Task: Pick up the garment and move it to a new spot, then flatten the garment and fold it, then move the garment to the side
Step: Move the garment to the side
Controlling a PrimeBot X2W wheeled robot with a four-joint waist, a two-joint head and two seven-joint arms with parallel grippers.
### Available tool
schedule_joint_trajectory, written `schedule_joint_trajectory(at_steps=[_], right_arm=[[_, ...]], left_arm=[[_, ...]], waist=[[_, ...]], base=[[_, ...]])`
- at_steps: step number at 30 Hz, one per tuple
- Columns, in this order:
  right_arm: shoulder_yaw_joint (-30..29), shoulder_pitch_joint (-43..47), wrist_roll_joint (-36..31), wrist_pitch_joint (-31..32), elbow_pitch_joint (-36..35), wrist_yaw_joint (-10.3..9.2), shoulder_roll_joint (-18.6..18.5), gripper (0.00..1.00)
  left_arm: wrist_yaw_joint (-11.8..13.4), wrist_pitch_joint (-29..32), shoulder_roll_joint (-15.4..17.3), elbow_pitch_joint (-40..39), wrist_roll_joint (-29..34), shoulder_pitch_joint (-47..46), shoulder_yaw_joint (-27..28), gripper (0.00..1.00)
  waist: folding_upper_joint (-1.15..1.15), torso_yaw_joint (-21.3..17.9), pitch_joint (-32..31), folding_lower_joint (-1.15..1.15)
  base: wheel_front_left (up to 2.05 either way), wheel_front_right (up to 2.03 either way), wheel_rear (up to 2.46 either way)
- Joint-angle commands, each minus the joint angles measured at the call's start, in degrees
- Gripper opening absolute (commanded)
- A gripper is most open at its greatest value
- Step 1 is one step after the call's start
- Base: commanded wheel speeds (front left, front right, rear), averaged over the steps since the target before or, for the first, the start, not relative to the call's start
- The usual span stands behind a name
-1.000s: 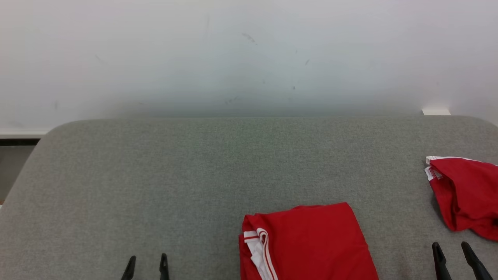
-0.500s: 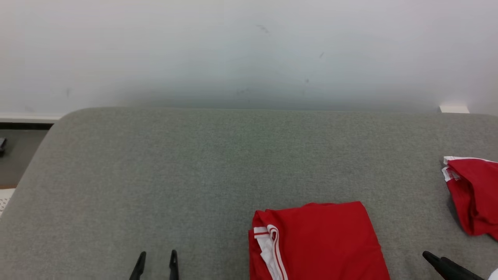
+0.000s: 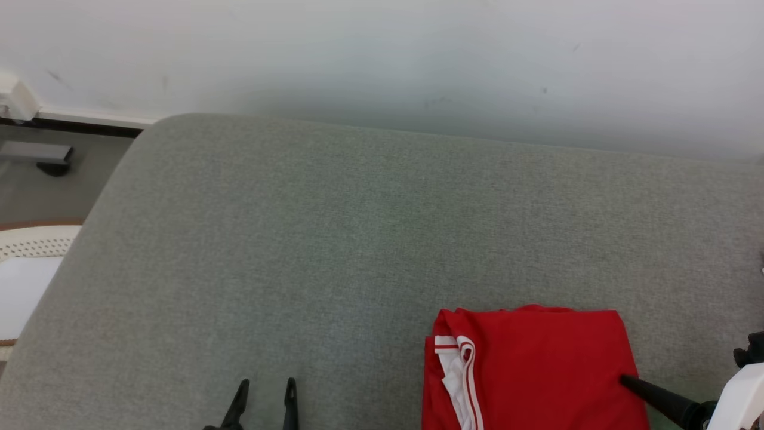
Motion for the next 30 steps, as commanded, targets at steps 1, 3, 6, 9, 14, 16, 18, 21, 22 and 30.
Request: schedule_joint_trajectory(at_steps=[1,3,6,9,14,16,18,21,22,30], right_arm=[[0.6,-0.7,-0.1,0.6,0.8,-0.13,0.3,1.0],[1.6,-1.3,-0.4,1.4,1.3,-0.13,0.9,1.0],[3.6,-1.6,-1.0,2.7,1.6,-0.13,2.2,1.0],[4.9,-2.4,-1.0,3.1,0.3,-0.13,3.3,1.0],[5.2,-3.2,-0.9,2.0,-2.1,-0.13,3.0,0.0],[5.1,-3.5,-1.3,1.3,-2.7,-0.13,2.4,0.0],[4.9,-4.0,-1.6,0.6,-3.3,-0.13,1.6,0.0],[4.7,-5.0,-3.4,-1.0,-3.8,-0.13,-0.2,0.0],[4.6,-5.6,-4.5,-1.8,-3.9,-0.13,-1.1,0.0],[5.9,-15.0,-16.9,-7.7,0.6,-0.13,-8.4,0.0]], left_arm=[[0.3,0.0,0.2,0.3,-0.2,-0.3,0.0,1.0],[0.5,0.0,0.2,0.3,-0.4,-0.6,0.0,1.0],[0.9,0.0,0.2,0.3,-0.6,-0.9,-0.2,1.0],[1.2,0.0,0.2,0.2,-0.9,-1.1,-0.5,1.0],[1.7,0.0,0.2,-0.1,-1.5,-1.2,-0.7,1.0],[1.8,0.0,0.2,-0.2,-1.6,-1.2,-0.7,1.0],[2.0,0.0,0.2,-0.5,-1.8,-1.3,-0.8,1.0],[2.2,0.0,0.2,-0.9,-1.7,-1.2,-0.7,1.0],[2.2,0.0,0.2,-0.9,-1.7,-1.3,-0.6,1.0],[1.5,0.0,0.2,-0.9,-0.2,-4.1,-1.6,1.0]], waist=[[0.0,1.2,0.8,-0.01],[0.0,1.7,1.1,-0.01],[0.0,2.2,1.4,-0.01],[0.0,2.4,1.5,-0.01],[0.0,2.2,1.6,-0.01],[0.0,1.8,1.6,-0.01],[0.0,1.0,1.7,-0.01],[0.0,-0.8,1.6,-0.01],[0.0,-1.6,1.8,-0.01],[0.0,-8.1,4.7,-0.01]], base=[[0.0,0.0,0.0],[0.0,0.0,0.0],[0.0,0.0,0.0],[0.0,0.0,0.0],[0.0,0.0,0.0],[0.0,0.0,0.0],[0.0,0.0,0.0],[0.0,0.0,0.0],[0.0,0.0,0.0],[0.0,0.0,0.0]])
